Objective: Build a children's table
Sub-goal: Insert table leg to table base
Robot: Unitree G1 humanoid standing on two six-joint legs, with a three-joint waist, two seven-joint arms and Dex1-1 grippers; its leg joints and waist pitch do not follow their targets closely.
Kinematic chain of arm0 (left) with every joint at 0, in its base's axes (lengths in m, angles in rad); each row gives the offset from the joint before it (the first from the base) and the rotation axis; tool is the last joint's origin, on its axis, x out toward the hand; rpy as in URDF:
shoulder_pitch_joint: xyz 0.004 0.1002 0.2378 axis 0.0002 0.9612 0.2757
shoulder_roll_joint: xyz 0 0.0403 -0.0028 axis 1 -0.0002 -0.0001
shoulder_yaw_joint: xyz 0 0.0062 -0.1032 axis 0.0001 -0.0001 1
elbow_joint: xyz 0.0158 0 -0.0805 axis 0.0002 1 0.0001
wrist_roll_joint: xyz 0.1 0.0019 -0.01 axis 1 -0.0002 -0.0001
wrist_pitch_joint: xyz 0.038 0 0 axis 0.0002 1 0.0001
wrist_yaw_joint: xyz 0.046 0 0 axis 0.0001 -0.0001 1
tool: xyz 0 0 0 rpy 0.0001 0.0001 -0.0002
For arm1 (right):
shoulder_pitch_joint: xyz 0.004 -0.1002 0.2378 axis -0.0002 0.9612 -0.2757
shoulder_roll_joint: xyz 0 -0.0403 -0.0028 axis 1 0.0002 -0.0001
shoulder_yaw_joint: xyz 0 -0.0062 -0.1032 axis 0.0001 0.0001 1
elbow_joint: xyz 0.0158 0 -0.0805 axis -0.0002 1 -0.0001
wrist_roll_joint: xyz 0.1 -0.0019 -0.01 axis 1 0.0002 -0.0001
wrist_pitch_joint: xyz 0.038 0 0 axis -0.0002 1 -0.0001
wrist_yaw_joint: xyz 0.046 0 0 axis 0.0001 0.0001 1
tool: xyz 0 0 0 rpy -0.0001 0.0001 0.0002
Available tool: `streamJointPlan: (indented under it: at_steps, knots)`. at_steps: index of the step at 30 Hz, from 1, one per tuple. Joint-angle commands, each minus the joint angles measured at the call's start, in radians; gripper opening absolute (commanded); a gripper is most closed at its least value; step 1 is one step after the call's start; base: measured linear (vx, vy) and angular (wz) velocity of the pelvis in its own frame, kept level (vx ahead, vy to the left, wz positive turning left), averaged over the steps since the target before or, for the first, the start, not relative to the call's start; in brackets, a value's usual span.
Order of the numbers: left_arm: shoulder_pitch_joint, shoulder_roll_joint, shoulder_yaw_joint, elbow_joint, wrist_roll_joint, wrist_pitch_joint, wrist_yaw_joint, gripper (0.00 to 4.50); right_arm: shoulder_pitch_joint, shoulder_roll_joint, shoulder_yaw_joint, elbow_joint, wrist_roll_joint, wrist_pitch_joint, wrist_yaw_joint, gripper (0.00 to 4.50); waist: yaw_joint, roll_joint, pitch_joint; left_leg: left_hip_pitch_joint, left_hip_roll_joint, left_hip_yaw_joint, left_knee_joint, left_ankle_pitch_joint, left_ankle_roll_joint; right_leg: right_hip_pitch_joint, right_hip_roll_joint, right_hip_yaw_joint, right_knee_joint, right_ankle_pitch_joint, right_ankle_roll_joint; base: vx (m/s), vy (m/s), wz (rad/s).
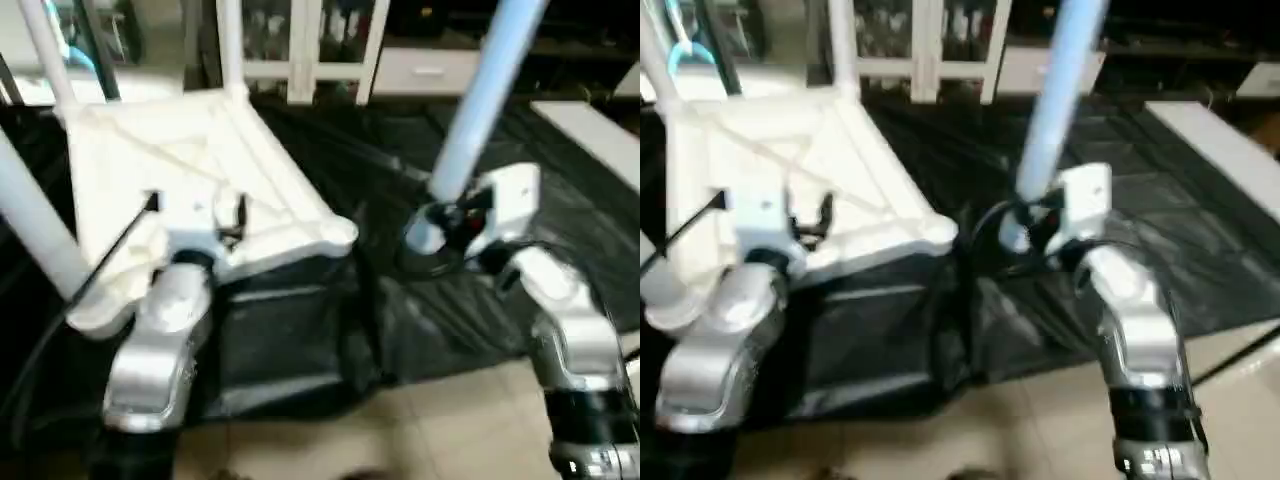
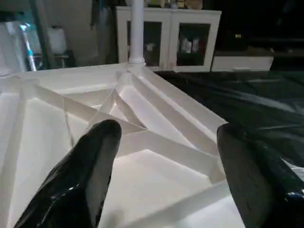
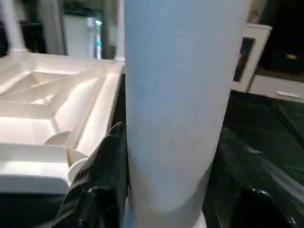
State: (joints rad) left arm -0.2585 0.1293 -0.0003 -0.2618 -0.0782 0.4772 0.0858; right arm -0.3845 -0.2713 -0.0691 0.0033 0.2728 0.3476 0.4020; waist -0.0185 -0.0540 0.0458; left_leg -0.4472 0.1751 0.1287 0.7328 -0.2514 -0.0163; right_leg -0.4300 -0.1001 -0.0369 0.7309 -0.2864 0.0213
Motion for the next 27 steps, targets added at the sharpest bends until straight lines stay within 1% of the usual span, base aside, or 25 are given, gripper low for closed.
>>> streamJointPlan:
  at_steps: [1,2,3,4,5,6,7,8,9,10,11,12,13,14,15,16,17,18,19,20,21,22,23,25,27]
  knots:
    - [0.021,-0.011,-0.025,-0.017,-0.011,-0.010,-0.034,3.60,0.018,-0.020,-0.030,-0.011,0.009,0.006,-0.001,1.86,0.008,0.013,-0.069,0.026,-0.001,0.000,-0.061,0.173,0.322,0.040,-0.047,0.034,-0.129,0.098,-0.182,-0.111,-0.203,-0.16]
    - [0.021,-0.011,-0.025,-0.017,-0.011,-0.010,-0.034,3.60,0.018,-0.020,-0.030,-0.011,0.009,0.006,-0.001,1.86,0.014,-0.015,-0.069,-0.008,-0.024,0.020,-0.056,0.125,0.252,0.071,-0.084,0.053,-0.145,0.100,-0.143,-0.111,-0.203,-0.16]
    - [0.039,-0.010,-0.030,-0.024,-0.009,-0.019,-0.042,3.60,0.031,-0.019,-0.039,-0.013,0.012,0.000,-0.002,1.86,0.045,-0.025,-0.057,0.014,0.000,0.018,-0.091,-0.010,0.103,0.064,-0.089,0.058,-0.167,-0.071,-0.053,-0.111,-0.212,-0.12]
    - [0.044,-0.010,-0.031,-0.026,-0.007,-0.023,-0.043,3.60,0.034,-0.019,-0.041,-0.014,0.012,-0.002,0.000,1.86,0.041,-0.028,-0.048,0.034,0.006,0.018,-0.118,-0.116,0.008,0.078,-0.067,0.048,-0.181,-0.358,0.040,-0.106,-0.193,-0.06]
    - [0.052,-0.010,-0.032,-0.027,-0.006,-0.029,-0.045,3.60,0.039,-0.019,-0.043,-0.019,0.012,-0.004,-0.002,1.86,0.035,-0.023,-0.042,0.039,0.011,0.019,-0.134,-0.146,-0.039,0.075,-0.056,0.049,-0.197,-0.538,0.098,-0.106,-0.193,-0.06]
    - [0.056,-0.011,-0.032,-0.027,-0.005,-0.033,-0.047,3.60,0.041,-0.019,-0.044,-0.020,0.014,-0.004,-0.004,1.86,0.031,-0.026,-0.037,0.042,0.009,0.023,-0.137,-0.174,-0.055,0.067,-0.047,0.041,-0.207,-0.619,0.113,-0.096,-0.130,-0.10]
    - [0.060,-0.008,-0.036,-0.025,-0.003,-0.040,-0.051,3.60,0.042,-0.020,-0.044,-0.022,0.015,-0.006,-0.005,1.86,0.021,-0.024,-0.025,0.061,0.005,0.030,-0.134,-0.238,-0.074,0.052,-0.035,0.029,-0.229,-0.755,0.108,-0.086,-0.079,-0.07]
    - [0.069,-0.002,-0.044,-0.021,0.004,-0.054,-0.060,3.60,0.042,-0.018,-0.044,-0.024,0.021,-0.009,-0.003,1.86,0.015,-0.020,-0.019,0.073,0.003,0.030,-0.132,-0.274,-0.078,0.045,-0.029,0.016,-0.236,-0.805,0.095,-0.086,-0.079,-0.07]
    - [0.072,-0.001,-0.046,-0.020,0.006,-0.058,-0.062,3.60,0.043,-0.016,-0.045,-0.025,0.022,-0.009,-0.002,1.86,-0.012,-0.003,-0.004,0.115,0.011,0.022,-0.138,-0.419,-0.089,0.041,-0.004,-0.037,-0.254,-0.828,0.040,-0.084,-0.032,-0.10]
    - [0.077,0.001,-0.049,-0.019,0.011,-0.063,-0.061,3.60,0.044,-0.014,-0.045,-0.025,0.022,-0.012,-0.001,1.86,-0.023,0.010,-0.001,0.136,0.019,0.014,-0.143,-0.484,-0.092,0.041,0.004,-0.063,-0.262,-0.789,0.022,-0.105,0.028,-0.19]
    - [0.078,0.001,-0.051,-0.016,0.017,-0.069,-0.061,3.60,0.042,-0.012,-0.046,-0.018,0.025,-0.015,0.003,1.86,-0.039,0.005,0.004,0.139,0.032,0.006,-0.156,-0.548,-0.091,0.053,0.013,-0.087,-0.258,-0.724,0.012,-0.105,0.028,-0.19]
    - [0.080,-0.001,-0.050,-0.016,0.018,-0.071,-0.063,3.60,0.042,-0.011,-0.046,-0.010,0.026,-0.019,0.006,1.86,-0.044,0.045,0.013,0.110,0.095,-0.026,-0.257,-0.735,-0.078,0.136,0.016,-0.094,-0.135,-0.390,-0.055,-0.021,0.072,-0.23]
    - [0.081,-0.002,-0.048,-0.016,0.018,-0.071,-0.064,3.60,0.042,-0.011,-0.045,-0.007,0.027,-0.021,0.007,1.86,-0.044,0.047,0.017,0.100,0.115,-0.030,-0.293,-0.793,-0.080,0.157,0.015,-0.091,-0.070,-0.274,-0.073,-0.016,0.049,-0.25]
    - [0.081,-0.002,-0.048,-0.016,0.018,-0.071,-0.064,3.60,0.042,-0.011,-0.045,-0.007,0.027,-0.021,0.007,1.86,-0.038,0.054,0.015,0.104,0.116,-0.029,-0.307,-0.823,-0.079,0.164,0.014,-0.091,-0.050,-0.194,-0.081,-0.016,0.049,-0.25]
    - [0.086,-0.003,-0.047,-0.022,0.019,-0.070,-0.065,3.60,0.041,-0.010,-0.043,-0.005,0.029,-0.021,0.012,1.86,-0.031,0.027,0.031,0.115,0.129,-0.012,-0.318,-0.838,-0.075,0.152,0.008,-0.061,-0.035,-0.242,-0.064,-0.059,-0.020,-0.18]
    - [0.088,-0.004,-0.045,-0.025,0.019,-0.069,-0.065,3.60,0.039,-0.009,-0.041,-0.005,0.028,-0.021,0.016,1.86,-0.021,-0.016,0.029,0.156,0.072,0.029,-0.207,-0.736,-0.100,0.101,-0.012,-0.027,-0.172,-0.648,-0.035,0.000,0.000,0.00]
    - [0.090,-0.006,-0.043,-0.027,0.021,-0.068,-0.065,3.60,0.034,-0.009,-0.036,-0.004,0.029,-0.019,0.025,1.86,-0.039,-0.028,0.034,0.236,-0.004,0.055,-0.002,-0.459,-0.100,0.011,-0.087,-0.049,-0.336,-1.092,-0.009,0.000,0.000,0.00]
    - [0.090,-0.006,-0.043,-0.027,0.022,-0.068,-0.064,3.60,0.034,-0.009,-0.035,-0.003,0.029,-0.019,0.027,1.86,-0.041,-0.046,0.024,0.167,0.002,0.044,0.001,-0.308,-0.061,0.079,-0.119,-0.031,-0.325,-1.133,-0.002,0.093,0.026,-0.27]
    - [0.091,-0.007,-0.042,-0.029,0.023,-0.069,-0.063,3.60,0.027,-0.011,-0.030,0.001,0.025,-0.023,0.033,1.86,-0.009,-0.011,0.006,0.091,0.029,0.016,-0.060,-0.183,-0.037,0.185,-0.156,0.007,-0.291,-1.005,-0.020,0.082,0.083,-0.28]
    - [0.091,-0.007,-0.042,-0.029,0.023,-0.070,-0.063,3.60,0.027,-0.011,-0.029,0.001,0.024,-0.024,0.033,1.86,-0.007,-0.011,0.003,0.104,0.034,0.020,-0.096,-0.190,-0.033,0.172,-0.125,-0.004,-0.276,-0.888,-0.042,0.082,0.083,-0.28]
    - [0.090,-0.008,-0.043,-0.030,0.024,-0.071,-0.062,3.60,0.021,-0.011,-0.026,0.006,0.018,-0.031,0.035,1.86,-0.027,0.003,-0.002,0.090,0.036,0.001,-0.154,-0.232,-0.046,0.177,-0.052,-0.045,-0.229,-0.696,-0.073,0.036,0.051,-0.04]
    - [0.090,-0.009,-0.043,-0.030,0.025,-0.071,-0.062,3.60,0.019,-0.011,-0.026,0.007,0.018,-0.031,0.035,1.86,-0.031,0.022,-0.015,0.076,0.026,-0.015,-0.169,-0.227,0.004,0.200,-0.047,-0.074,-0.227,-0.514,-0.103,0.000,0.000,0.00]
    - [0.089,-0.011,-0.043,-0.030,0.025,-0.070,-0.060,3.60,0.012,-0.011,-0.025,0.012,0.017,-0.032,0.036,1.86,-0.043,0.031,-0.019,0.053,0.011,-0.035,-0.170,-0.153,0.079,0.230,-0.049,-0.101,-0.234,-0.382,-0.128,0.000,0.000,0.00]
    - [0.088,-0.014,-0.044,-0.031,0.028,-0.071,-0.059,3.60,0.007,-0.015,-0.019,0.016,0.010,-0.039,0.041,1.86,-0.060,0.033,-0.006,0.059,-0.007,-0.059,-0.180,-0.185,0.145,0.234,-0.034,-0.131,-0.246,-0.366,-0.145,0.066,0.090,0.47]
    - [0.089,-0.019,-0.043,-0.030,0.031,-0.071,-0.058,3.60,0.004,-0.015,-0.018,0.018,0.009,-0.039,0.045,1.86,-0.070,0.035,-0.001,0.097,-0.007,-0.085,-0.190,-0.219,0.170,0.220,-0.014,-0.134,-0.238,-0.350,-0.175,0.092,0.072,0.60]
